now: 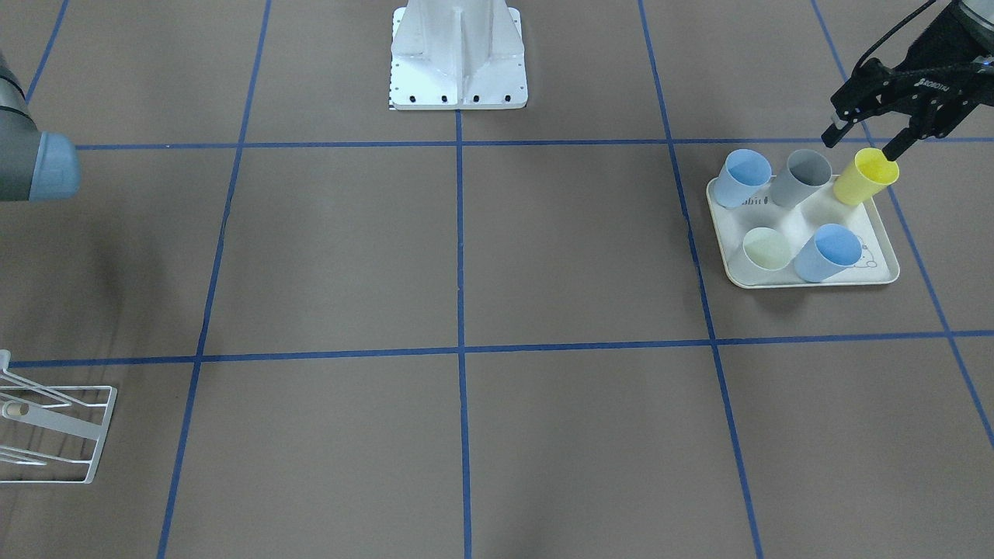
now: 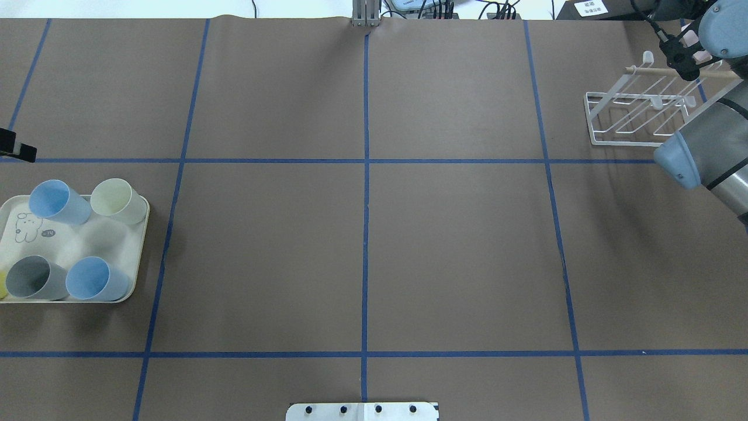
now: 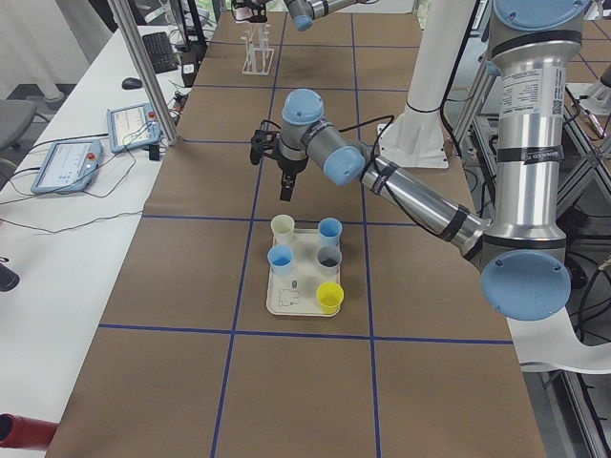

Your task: Transfer IKEA cup to right arm and place on rack

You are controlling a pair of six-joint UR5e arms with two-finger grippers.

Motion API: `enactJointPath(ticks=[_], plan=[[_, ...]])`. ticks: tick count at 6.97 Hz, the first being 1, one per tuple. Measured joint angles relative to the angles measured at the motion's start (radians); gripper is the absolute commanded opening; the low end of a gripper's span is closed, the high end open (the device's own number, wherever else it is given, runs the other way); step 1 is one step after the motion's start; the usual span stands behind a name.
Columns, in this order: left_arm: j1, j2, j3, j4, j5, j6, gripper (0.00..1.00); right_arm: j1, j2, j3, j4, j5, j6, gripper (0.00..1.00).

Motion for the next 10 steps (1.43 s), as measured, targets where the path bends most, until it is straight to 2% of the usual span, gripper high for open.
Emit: enactJointPath(ticks=[10], plan=[[0.001,-0.002,0.004,-0.001,-0.015,-0.001,1.0,-0.055,0.008,-0.045,0.0,-0.042,0.004,0.45]])
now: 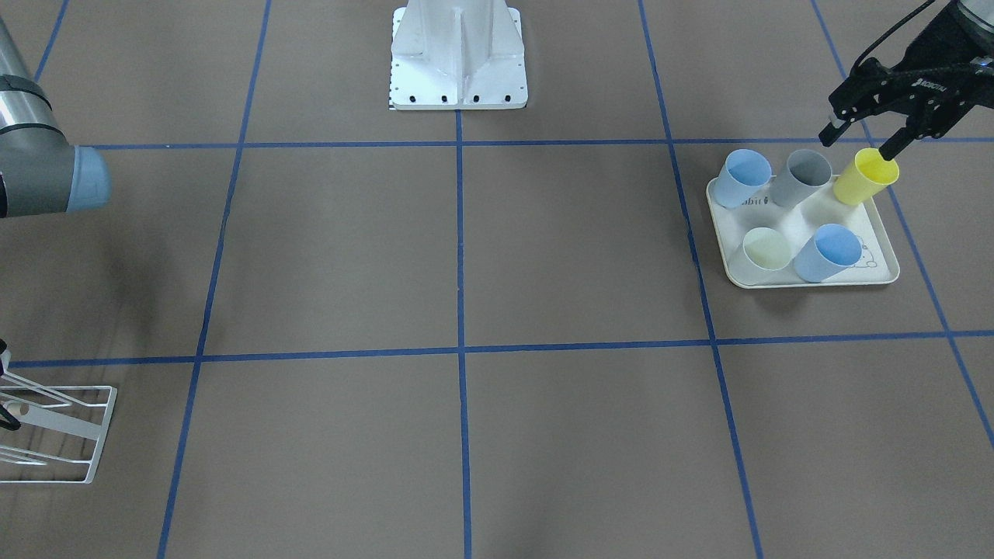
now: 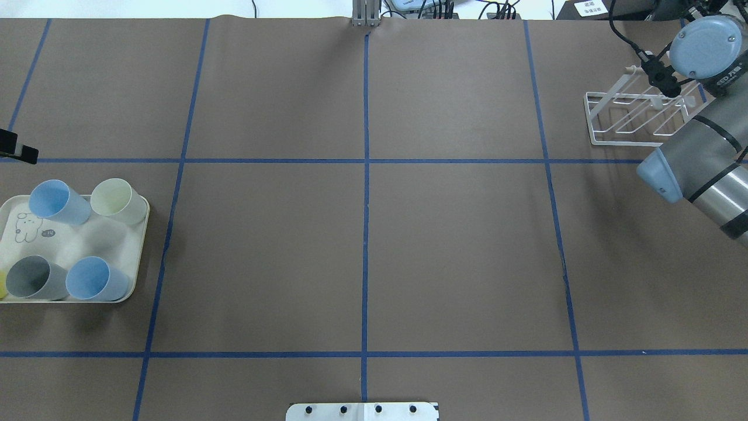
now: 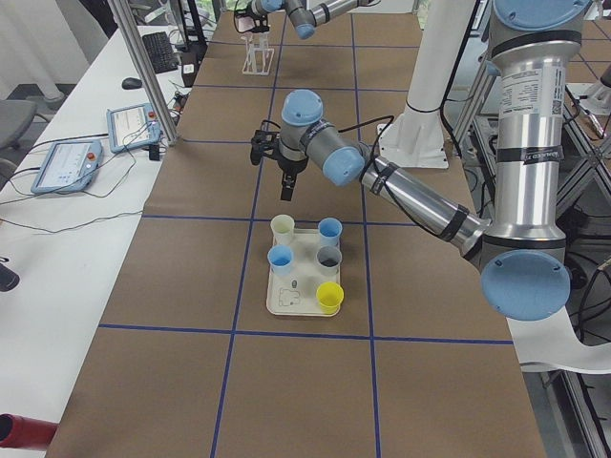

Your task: Transfer IKEA cup to right arm and place on rack

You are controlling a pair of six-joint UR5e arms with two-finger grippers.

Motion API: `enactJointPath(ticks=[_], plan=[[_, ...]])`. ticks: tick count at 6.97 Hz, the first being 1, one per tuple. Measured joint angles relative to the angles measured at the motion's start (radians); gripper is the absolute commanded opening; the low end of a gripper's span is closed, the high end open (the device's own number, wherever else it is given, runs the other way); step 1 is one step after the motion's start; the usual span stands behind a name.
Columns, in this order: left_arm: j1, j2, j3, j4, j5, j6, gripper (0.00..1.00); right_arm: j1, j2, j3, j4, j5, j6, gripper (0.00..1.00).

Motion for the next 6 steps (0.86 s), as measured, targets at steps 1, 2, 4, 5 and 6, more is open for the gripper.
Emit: enactJointPath(ticks=[1,2,4,5,6], plan=[[0.0,-0.001,0.001,0.0,0.0,0.0,1.0,-0.004,0.001,-0.003,0.0,-0.001,0.0,0.48],[0.0,-0.002,0.002,0.0,0.0,0.0,1.0,-0.007,0.001,-0.005,0.0,-0.001,-0.001,0.53],[0.0,-0.004,0.004,0.0,0.0,0.0,1.0,-0.012,0.001,-0.007,0.0,-0.001,-0.001,0.9],[0.0,-0.004,0.004,0.0,0.001,0.0,1.0,-0.014,0.001,-0.007,0.0,-0.001,-0.002,0.98],[0.0,-0.005,0.005,0.0,0.001,0.0,1.0,-0.016,0.002,-0.007,0.0,-0.001,-0.002,0.99]])
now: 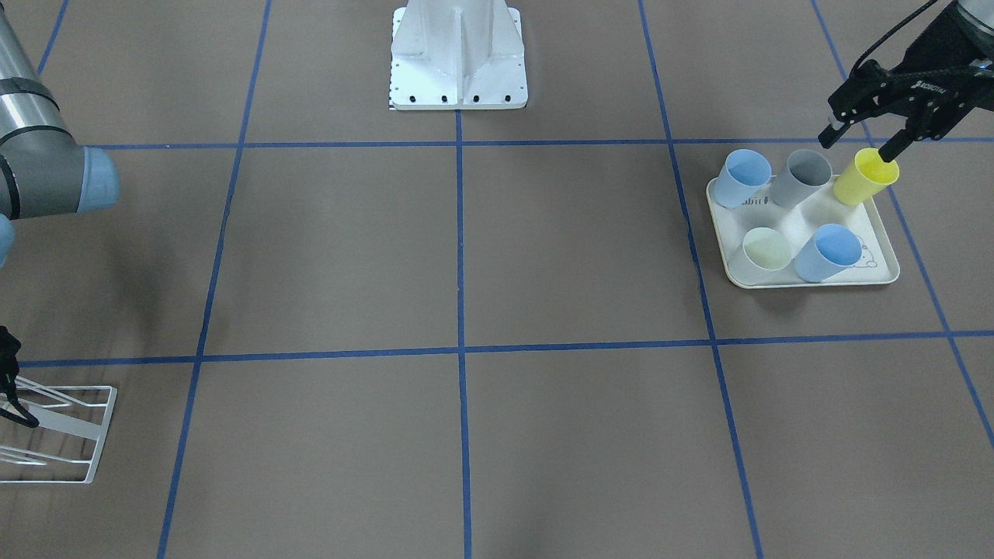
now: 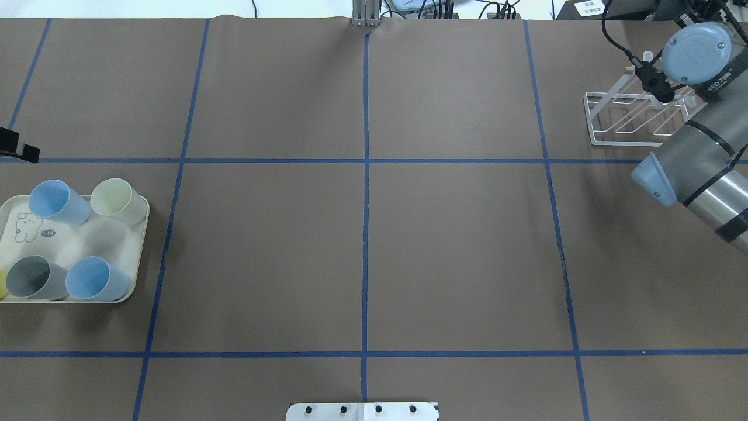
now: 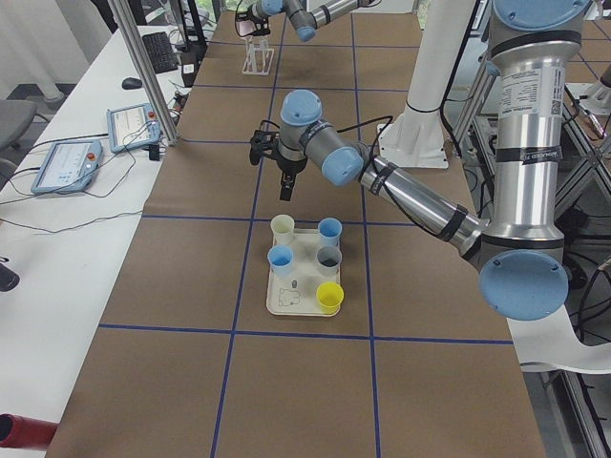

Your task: Transfer IKEA cup to right arm and place on rack

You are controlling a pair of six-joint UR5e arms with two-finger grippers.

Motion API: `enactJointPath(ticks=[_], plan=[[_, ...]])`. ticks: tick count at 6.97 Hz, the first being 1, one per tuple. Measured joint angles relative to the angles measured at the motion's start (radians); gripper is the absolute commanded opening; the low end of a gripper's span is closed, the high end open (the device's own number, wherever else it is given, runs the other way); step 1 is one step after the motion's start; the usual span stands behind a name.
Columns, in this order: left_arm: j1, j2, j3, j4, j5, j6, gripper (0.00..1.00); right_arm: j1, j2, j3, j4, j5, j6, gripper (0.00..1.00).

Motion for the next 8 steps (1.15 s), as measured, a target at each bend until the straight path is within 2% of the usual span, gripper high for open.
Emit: enactJointPath(ticks=[5,6,8], plan=[[0.0,-0.001,-0.001,0.0,0.0,0.0,1.0,0.008,0.013,0.015,0.0,0.006,0.02,0.99],[0.0,0.002,-0.002,0.0,0.001,0.002,1.0,0.032,0.03,0.037,-0.004,0.047,0.045,0.99],[-0.002,0.008,-0.002,-0.002,0.012,0.01,1.0,0.081,0.03,0.13,-0.013,0.225,0.192,0.99]])
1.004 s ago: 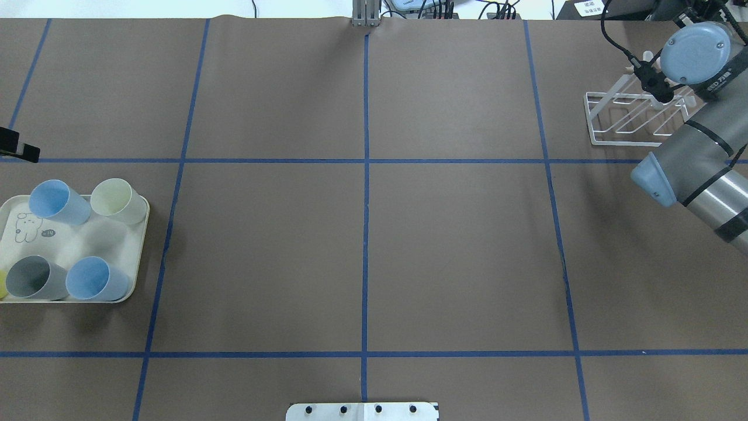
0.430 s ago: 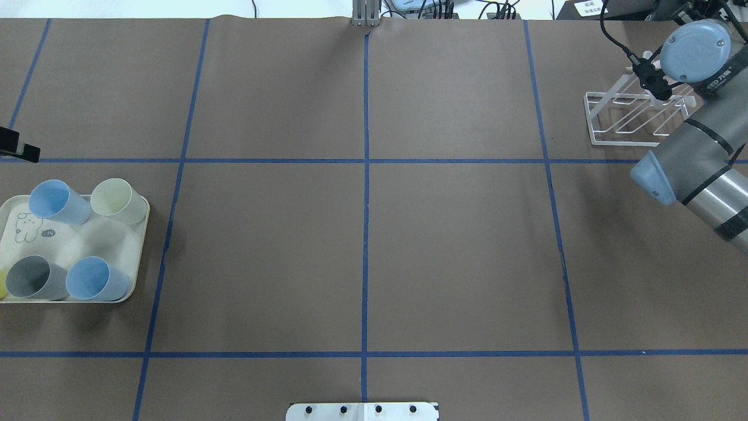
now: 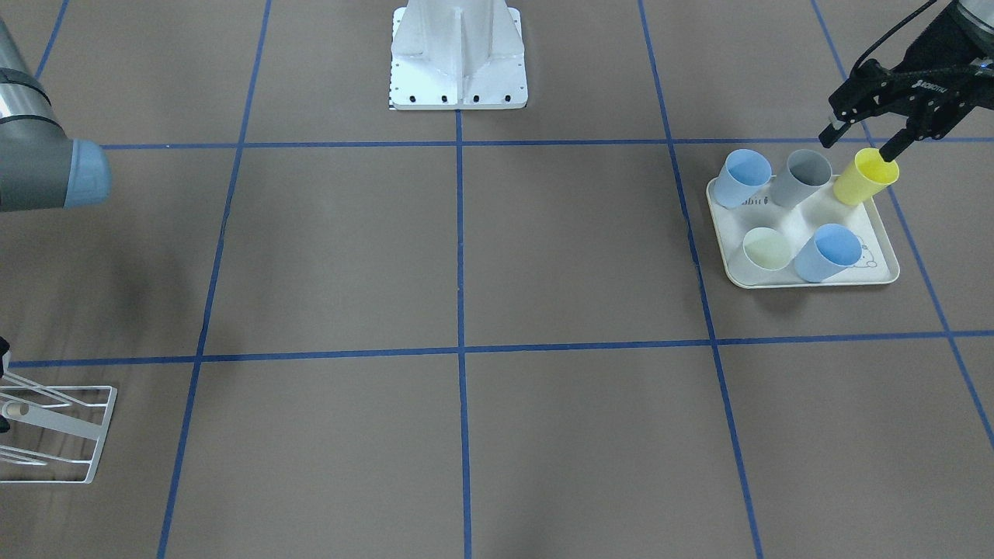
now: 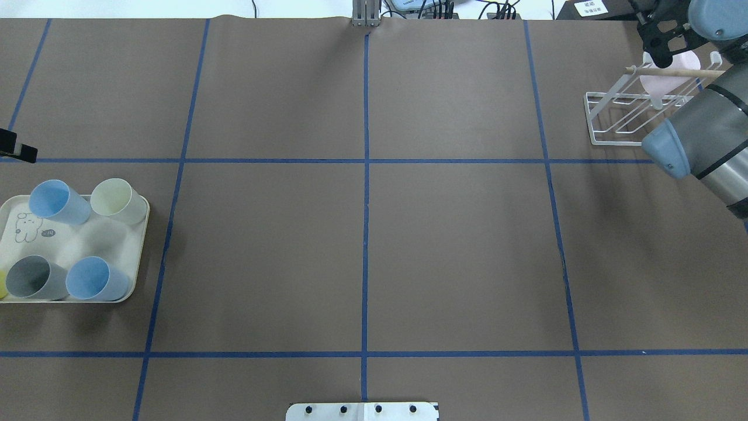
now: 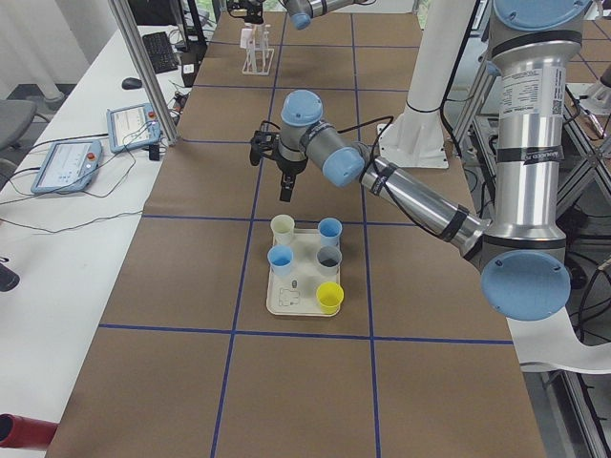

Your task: Transfer IKEA cup to right arm and place on rack

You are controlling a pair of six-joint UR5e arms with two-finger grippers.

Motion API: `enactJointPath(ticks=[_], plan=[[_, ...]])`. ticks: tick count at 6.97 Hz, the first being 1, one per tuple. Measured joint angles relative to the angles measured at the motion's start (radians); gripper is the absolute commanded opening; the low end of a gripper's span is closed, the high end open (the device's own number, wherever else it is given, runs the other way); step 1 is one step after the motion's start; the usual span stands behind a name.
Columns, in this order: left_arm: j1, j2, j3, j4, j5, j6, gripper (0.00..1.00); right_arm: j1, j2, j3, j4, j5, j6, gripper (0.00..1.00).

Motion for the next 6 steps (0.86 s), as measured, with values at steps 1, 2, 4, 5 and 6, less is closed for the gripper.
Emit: enactJointPath(ticks=[1,2,4,5,6], plan=[[0.0,0.001,0.0,-0.001,0.014,0.005,1.0,0.01,-0.021,0.066,-0.004,0.111,0.157,0.99],[0.002,0.004,0.0,-0.001,0.049,0.007,1.0,0.014,-0.047,0.137,-0.007,0.229,0.342,0.99],[0.032,0.01,0.004,-0.002,0.109,0.008,1.0,0.016,-0.076,0.25,-0.006,0.466,0.765,0.99],[0.069,0.012,0.017,-0.002,0.143,0.007,1.0,0.015,-0.074,0.297,-0.002,0.547,0.993,0.99],[0.114,0.013,0.043,-0.005,0.196,0.007,1.0,0.006,-0.071,0.35,0.0,0.6,1.202,0.99]])
